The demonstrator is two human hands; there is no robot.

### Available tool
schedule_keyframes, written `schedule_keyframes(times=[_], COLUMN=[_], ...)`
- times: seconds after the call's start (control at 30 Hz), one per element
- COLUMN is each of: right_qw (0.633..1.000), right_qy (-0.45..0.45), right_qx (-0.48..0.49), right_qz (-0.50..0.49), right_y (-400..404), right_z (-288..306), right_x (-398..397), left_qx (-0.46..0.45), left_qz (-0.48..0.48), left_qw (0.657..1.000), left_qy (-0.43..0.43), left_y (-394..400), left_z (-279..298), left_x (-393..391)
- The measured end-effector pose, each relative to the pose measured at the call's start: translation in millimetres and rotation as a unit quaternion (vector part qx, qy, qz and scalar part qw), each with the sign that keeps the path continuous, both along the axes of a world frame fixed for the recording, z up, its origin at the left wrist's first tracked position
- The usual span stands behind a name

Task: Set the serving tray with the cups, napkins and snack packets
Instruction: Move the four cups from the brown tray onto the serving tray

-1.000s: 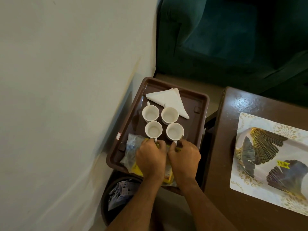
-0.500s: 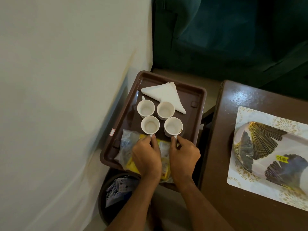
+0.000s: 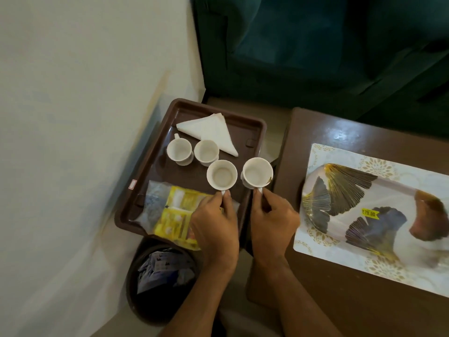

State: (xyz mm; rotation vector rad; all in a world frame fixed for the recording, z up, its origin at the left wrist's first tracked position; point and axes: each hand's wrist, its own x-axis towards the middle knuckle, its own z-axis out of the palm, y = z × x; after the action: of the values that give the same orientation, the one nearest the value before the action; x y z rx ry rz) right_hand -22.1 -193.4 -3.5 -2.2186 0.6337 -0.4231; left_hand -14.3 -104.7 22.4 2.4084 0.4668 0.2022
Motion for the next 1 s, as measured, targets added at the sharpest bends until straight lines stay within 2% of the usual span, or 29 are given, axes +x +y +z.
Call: schedule_keyframes(times=[0.4,0.6,1.0], right_qw=[0.994,0.990,0.983], right_qy=[0.038,0.044,0.079], right_qx=[-0.040,-0.037,-0.012], right_qz=[-0.095,-0.125,-0.163], right_y=[-159,-224,-260], right_z=[-6,-17,-41], right_x=[-62,-100,-131], left_qx=[-0.046,-0.020,0.000], left_qz=[-0.077,-0.124,-0.162], left_qw=[0.994,0.989,0.982], left_qy=[0.056,0.072,0.094], left_y=[-156,-224,-264], left_z=[-8,-21,-49], left_x=[-58,-82,-101])
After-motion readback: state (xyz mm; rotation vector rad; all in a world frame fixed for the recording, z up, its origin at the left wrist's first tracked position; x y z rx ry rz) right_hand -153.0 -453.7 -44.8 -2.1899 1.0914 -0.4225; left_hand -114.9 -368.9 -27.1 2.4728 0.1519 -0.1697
